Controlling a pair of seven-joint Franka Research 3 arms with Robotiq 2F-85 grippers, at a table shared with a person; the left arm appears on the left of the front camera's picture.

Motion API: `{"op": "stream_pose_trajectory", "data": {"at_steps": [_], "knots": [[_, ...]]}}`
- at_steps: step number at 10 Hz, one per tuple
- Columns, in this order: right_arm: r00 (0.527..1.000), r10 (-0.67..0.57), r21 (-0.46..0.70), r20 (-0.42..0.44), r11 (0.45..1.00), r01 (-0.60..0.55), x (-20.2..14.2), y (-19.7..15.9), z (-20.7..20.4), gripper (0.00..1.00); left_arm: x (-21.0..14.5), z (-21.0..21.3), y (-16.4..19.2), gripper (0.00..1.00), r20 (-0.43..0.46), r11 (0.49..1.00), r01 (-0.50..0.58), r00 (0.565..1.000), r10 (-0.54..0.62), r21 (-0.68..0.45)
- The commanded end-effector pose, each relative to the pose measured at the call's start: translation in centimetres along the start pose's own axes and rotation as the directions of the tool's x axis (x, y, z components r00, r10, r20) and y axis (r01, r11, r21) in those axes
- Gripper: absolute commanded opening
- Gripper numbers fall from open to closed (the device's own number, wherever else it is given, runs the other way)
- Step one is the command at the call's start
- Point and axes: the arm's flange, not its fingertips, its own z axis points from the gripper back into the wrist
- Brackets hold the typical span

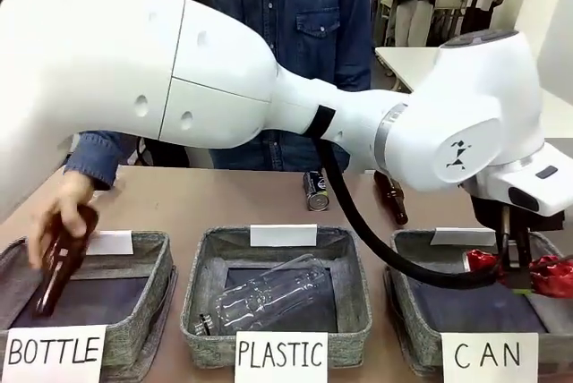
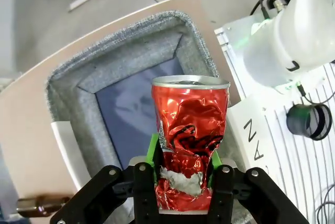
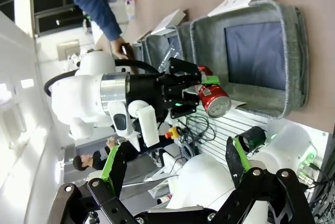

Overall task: Sort the can waste into the basket.
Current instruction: Pick up the can waste from the table and place it in the right Fabric basket.

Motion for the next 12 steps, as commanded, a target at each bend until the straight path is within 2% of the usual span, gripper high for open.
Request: {"op": "stream_pose_trajectory", "data": {"at_steps": [1,2,3,4,12], "knots": [[1.000,-0.016,0.006,0.027,1.000,0.016,-0.3,0.2,-0.3,1.00,0.3,0.2,-0.1,0.38,-0.016,1.000,-0.018,1.000,0.018,0.001],[1.000,-0.016,0.006,0.027,1.000,0.016,-0.3,0.2,-0.3,1.00,0.3,0.4,-0.2,0.52,-0.022,1.000,-0.012,1.000,0.011,-0.010],[1.000,-0.016,0.006,0.027,1.000,0.016,-0.3,0.2,-0.3,1.00,0.3,0.5,-0.4,0.96,-0.030,1.000,0.000,1.000,0.000,-0.007],[1.000,-0.016,0.006,0.027,1.000,0.016,-0.3,0.2,-0.3,1.00,0.3,0.5,-0.5,1.00,-0.031,1.000,-0.002,1.000,0.002,-0.004],[1.000,-0.016,0.006,0.027,1.000,0.016,-0.3,0.2,-0.3,1.00,-0.9,1.1,-0.6,1.00,-0.073,0.998,-0.063,0.995,0.062,-0.008]]}}
